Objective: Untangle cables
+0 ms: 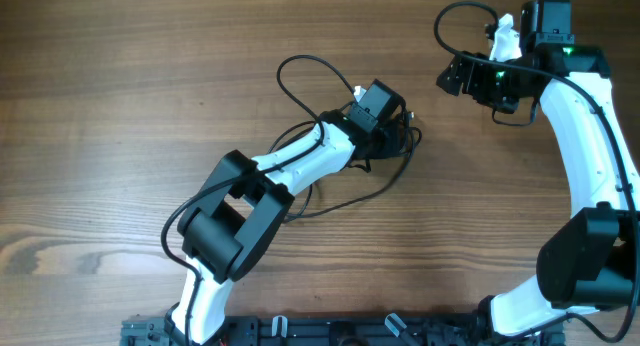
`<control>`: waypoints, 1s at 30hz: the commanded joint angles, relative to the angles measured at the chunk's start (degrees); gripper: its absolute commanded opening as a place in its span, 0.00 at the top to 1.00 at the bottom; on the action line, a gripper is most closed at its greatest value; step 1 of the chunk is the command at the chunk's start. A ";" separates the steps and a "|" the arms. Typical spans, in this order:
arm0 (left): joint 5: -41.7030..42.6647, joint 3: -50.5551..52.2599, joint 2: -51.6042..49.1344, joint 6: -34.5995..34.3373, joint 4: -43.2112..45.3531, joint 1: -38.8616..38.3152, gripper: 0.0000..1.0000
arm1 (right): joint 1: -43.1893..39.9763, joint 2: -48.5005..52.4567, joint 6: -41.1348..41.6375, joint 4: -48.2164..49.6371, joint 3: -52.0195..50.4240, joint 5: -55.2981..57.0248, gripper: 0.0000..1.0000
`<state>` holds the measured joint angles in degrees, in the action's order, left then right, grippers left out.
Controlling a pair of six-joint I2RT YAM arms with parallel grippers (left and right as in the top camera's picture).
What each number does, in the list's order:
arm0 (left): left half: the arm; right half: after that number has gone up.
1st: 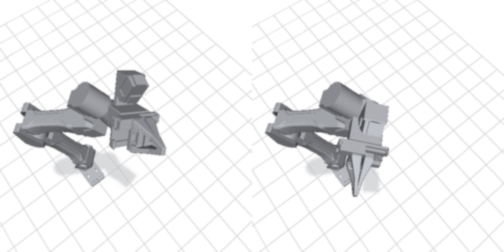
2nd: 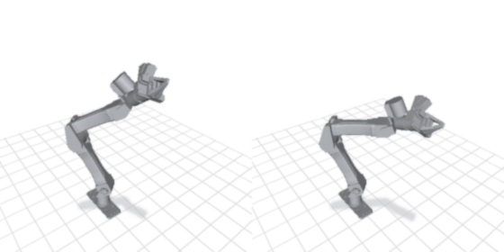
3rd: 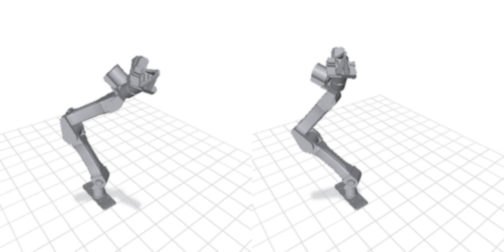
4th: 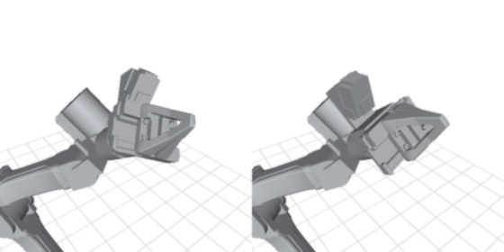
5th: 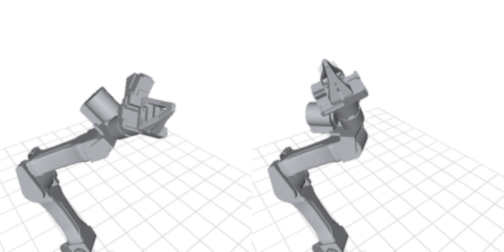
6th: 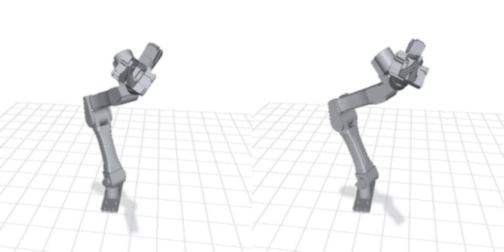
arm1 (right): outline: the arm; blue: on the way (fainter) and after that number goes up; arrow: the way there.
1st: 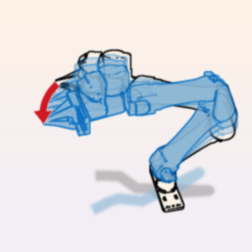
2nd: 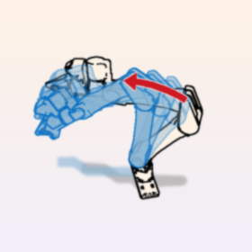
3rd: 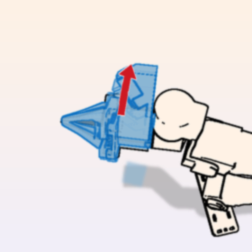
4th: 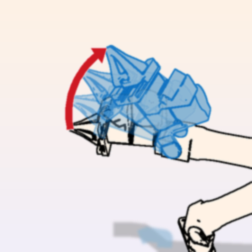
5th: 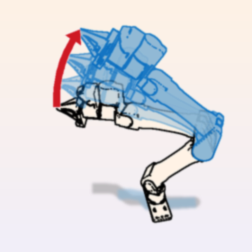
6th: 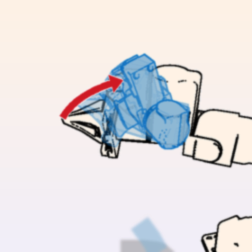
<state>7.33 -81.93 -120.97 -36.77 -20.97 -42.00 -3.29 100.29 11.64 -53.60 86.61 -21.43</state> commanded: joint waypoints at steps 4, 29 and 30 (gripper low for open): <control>11.02 -0.66 9.14 4.76 -0.37 2.71 0.96 | 0.13 0.83 -1.16 -0.07 1.27 -4.85 0.16; 21.79 -0.66 13.84 6.51 -3.06 6.27 0.96 | 6.88 0.83 0.79 0.17 1.11 -14.36 0.62; 21.81 -0.66 13.84 6.51 -3.04 6.27 0.96 | 6.99 0.83 0.79 0.13 1.01 -14.36 0.62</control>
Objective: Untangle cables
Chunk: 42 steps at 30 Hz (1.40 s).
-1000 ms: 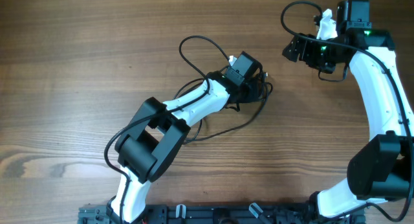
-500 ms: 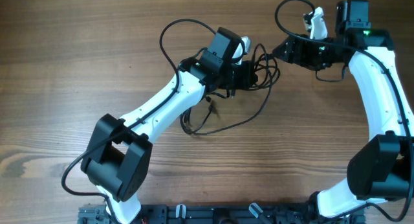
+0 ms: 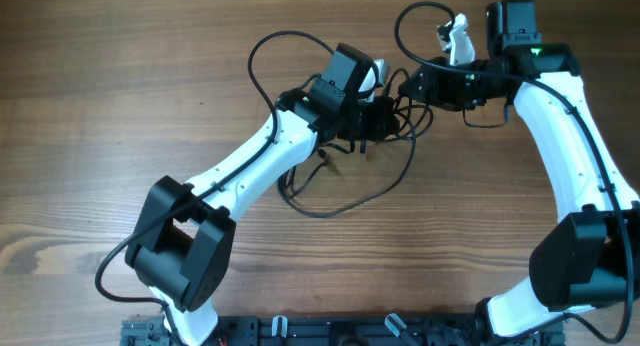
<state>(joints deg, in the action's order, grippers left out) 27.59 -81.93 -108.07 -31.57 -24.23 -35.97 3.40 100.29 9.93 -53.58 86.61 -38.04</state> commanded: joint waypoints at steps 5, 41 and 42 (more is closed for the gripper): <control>2.01 -0.66 1.07 1.14 0.24 0.26 0.96 | 0.83 2.40 2.69 -0.46 1.01 4.07 0.63; -2.58 -0.59 12.22 1.11 -6.01 4.26 0.96 | 0.28 5.68 5.73 0.39 0.92 11.85 0.93; -2.60 -0.59 11.50 1.14 -6.05 3.54 0.96 | -0.20 5.68 5.70 0.31 0.92 11.74 0.93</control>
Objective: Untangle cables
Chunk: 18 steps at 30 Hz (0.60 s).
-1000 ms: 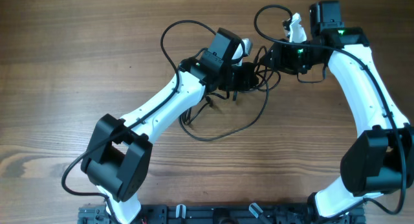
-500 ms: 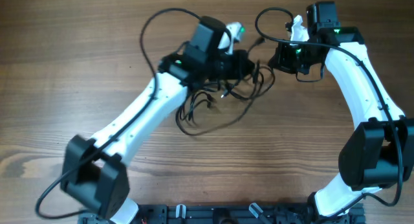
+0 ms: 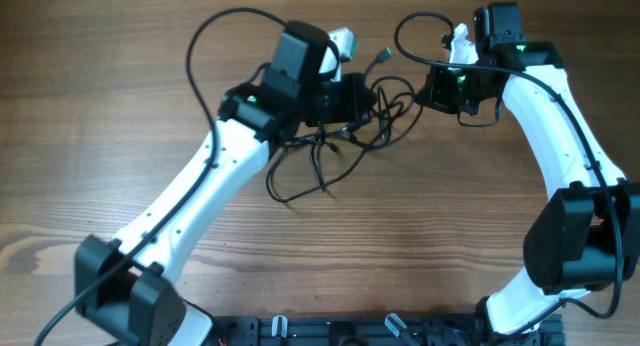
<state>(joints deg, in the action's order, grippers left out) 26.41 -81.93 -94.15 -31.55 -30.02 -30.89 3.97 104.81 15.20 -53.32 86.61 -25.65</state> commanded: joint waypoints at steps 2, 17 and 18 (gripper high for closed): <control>-1.64 -0.59 -2.78 1.11 -0.26 -2.01 0.94 | -2.19 1.16 0.35 -0.35 0.92 -1.25 0.93; -5.70 -0.59 -3.69 2.89 -1.64 -2.03 0.56 | -3.63 1.09 -1.11 1.66 0.92 -3.28 0.48; -5.07 -0.59 -4.37 3.85 -1.55 -2.45 0.57 | -4.13 1.05 -3.06 2.38 0.94 -6.56 0.44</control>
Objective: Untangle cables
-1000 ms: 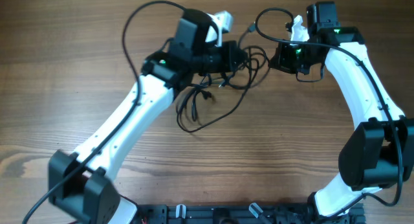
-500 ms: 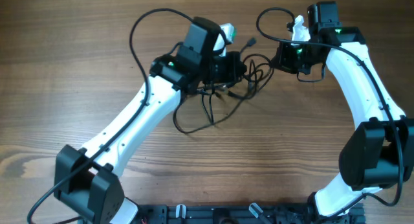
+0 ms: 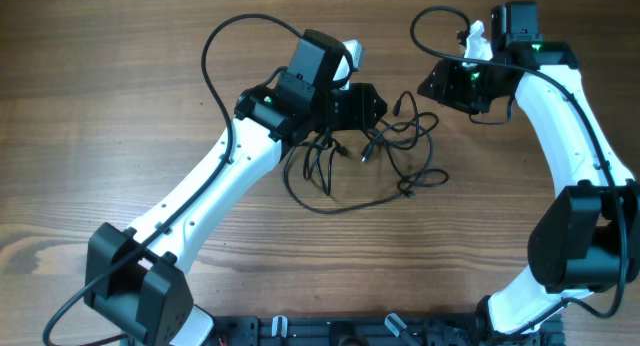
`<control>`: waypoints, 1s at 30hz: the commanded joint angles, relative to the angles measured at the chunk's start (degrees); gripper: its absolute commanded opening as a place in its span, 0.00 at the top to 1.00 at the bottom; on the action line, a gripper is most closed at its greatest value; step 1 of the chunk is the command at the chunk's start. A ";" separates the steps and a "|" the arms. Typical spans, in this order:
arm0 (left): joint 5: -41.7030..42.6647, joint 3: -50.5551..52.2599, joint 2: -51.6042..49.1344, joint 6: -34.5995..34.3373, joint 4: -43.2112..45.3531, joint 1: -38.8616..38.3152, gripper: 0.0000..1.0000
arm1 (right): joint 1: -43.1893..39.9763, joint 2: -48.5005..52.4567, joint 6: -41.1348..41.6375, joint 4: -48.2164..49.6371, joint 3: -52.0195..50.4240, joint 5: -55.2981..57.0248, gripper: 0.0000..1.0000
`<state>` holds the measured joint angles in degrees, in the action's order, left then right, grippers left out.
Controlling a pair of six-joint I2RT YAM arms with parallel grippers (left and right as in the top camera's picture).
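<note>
A tangle of thin black cables (image 3: 385, 146) lies on the wooden table at its middle, with loops reaching down to a small plug (image 3: 405, 194) and another plug (image 3: 365, 156) inside the bundle. My left gripper (image 3: 368, 106) sits at the tangle's upper left edge and looks shut on strands of it, the cables hanging out below and to the right. My right gripper (image 3: 428, 86) hovers just right of the tangle's top, a little above one outer loop (image 3: 430, 121). Its fingers are dark against the arm, and whether they are open or shut cannot be told.
The wooden table (image 3: 100, 136) is all that lies under the cables. Each arm's own wrist cable arcs above it: one loop (image 3: 215, 46) on the left, one (image 3: 425, 21) on the right. A dark rail (image 3: 330, 331) runs along the front edge.
Both grippers have shifted a little to the right. The tangle, bunched under the left gripper before, now spreads wider to the right and lower, with a new loop at the lower right.
The left gripper was on the tangle at table centre while the right was far back right. Then both grippers met over the bundle. Later the left held it further up and left, bunched. Now the cables lie spread out between the two grippers.
</note>
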<state>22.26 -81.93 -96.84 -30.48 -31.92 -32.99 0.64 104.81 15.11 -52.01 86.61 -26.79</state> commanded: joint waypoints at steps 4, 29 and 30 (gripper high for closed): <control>7.96 -0.59 -4.66 10.84 -0.61 -3.26 0.57 | -2.93 1.05 -3.10 1.18 1.14 -7.80 0.40; -4.92 -0.59 -25.83 -21.22 5.29 -10.40 0.59 | 0.85 1.05 -3.10 0.33 1.11 -2.80 0.33; -4.94 -0.59 -25.92 -21.20 5.31 -10.49 0.63 | 0.85 1.05 -3.10 0.35 1.11 -2.80 0.33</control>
<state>18.39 -81.93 -121.21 -49.43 -26.74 -43.44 1.37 104.81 13.17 -51.68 86.61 -30.59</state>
